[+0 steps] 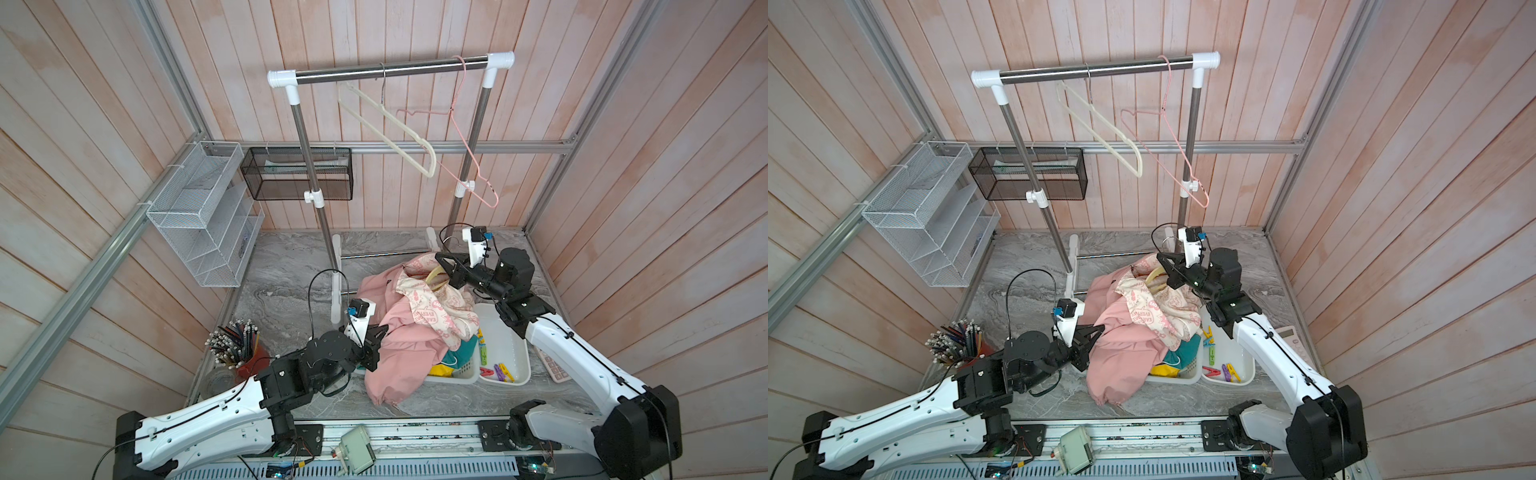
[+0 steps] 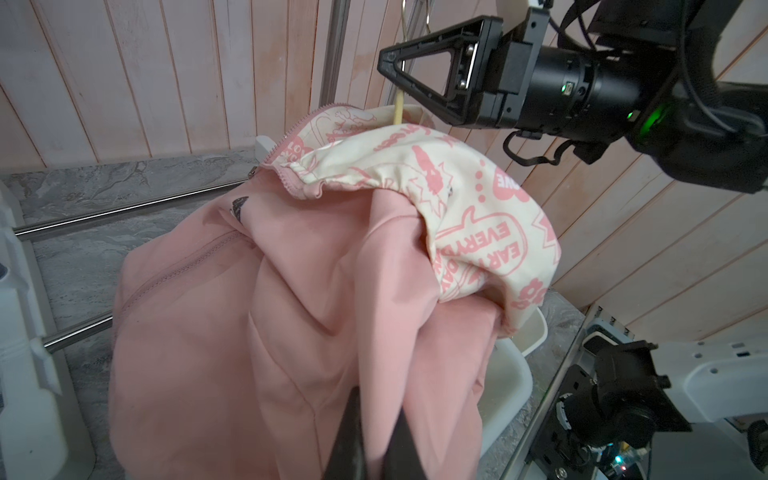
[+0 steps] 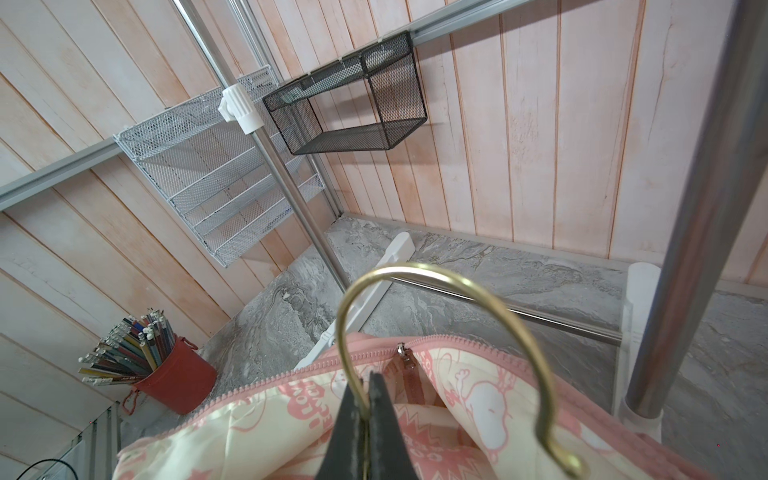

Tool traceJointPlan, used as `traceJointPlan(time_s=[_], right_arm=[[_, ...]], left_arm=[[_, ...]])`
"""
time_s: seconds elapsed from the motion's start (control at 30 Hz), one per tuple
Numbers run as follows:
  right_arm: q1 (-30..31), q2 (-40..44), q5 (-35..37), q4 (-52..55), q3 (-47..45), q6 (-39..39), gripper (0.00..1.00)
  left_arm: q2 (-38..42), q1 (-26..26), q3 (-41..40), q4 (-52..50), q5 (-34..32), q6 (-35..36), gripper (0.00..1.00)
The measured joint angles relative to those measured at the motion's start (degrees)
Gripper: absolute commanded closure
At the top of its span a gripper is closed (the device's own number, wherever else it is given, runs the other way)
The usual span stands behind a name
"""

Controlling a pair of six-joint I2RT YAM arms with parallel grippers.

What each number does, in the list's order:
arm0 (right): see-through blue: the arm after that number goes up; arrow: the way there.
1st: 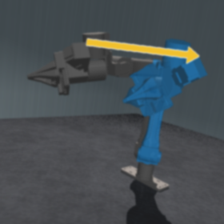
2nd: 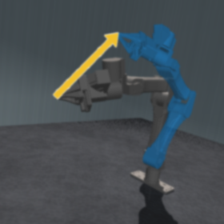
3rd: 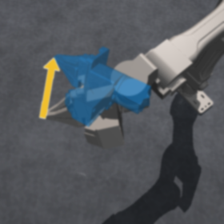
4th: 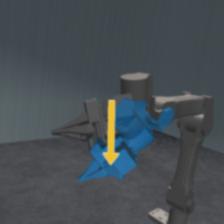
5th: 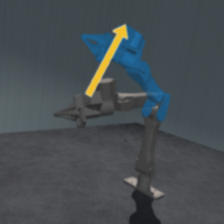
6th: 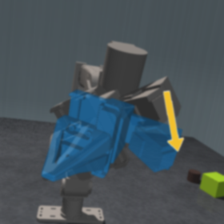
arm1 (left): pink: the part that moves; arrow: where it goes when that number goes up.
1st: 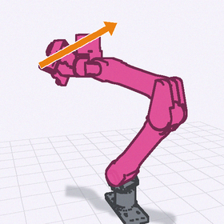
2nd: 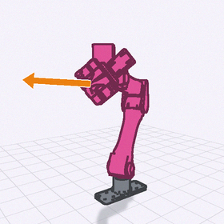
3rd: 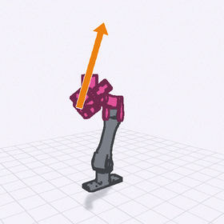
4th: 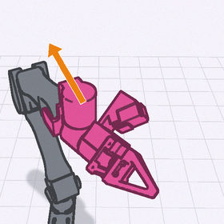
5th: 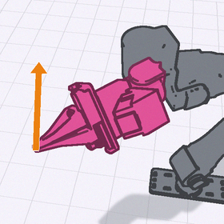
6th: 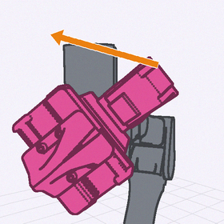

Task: Remove the clothespins securing jackets to the hanger
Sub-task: Remove the jacket from the hanger.

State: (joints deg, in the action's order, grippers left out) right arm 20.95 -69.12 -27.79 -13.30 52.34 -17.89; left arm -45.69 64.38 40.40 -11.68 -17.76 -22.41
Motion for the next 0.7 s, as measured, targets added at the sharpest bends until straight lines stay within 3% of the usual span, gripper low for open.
traceJointPlan(time_s=[0.17, 0.27, 0.33, 0.43, 0.7], right_arm=[[0.00, -0.48, -1.16, 0.15, 0.24, -0.09, 1.00], [-0.07, -0.48, -1.31, 0.09, 0.24, -0.15, 1.00], [-0.81, -0.66, 0.07, 0.02, 0.42, -0.11, 1.00], [-3.30, -1.33, 3.15, -0.31, 0.74, -0.11, 1.00], [-3.85, -1.49, 5.29, -0.28, 0.74, -0.13, 1.00]], left_arm=[[1.07, 0.00, -0.87, 0.44, -0.24, -0.13, 1.00], [1.05, 0.00, -0.90, 0.57, -0.28, -0.15, 0.87], [1.01, 0.00, -0.90, 0.37, -0.52, -0.59, 0.69], [0.55, 0.02, -0.87, -0.04, -0.52, -0.96, 0.57], [-0.22, 0.00, -0.90, -0.74, -0.22, -1.22, 0.52]])
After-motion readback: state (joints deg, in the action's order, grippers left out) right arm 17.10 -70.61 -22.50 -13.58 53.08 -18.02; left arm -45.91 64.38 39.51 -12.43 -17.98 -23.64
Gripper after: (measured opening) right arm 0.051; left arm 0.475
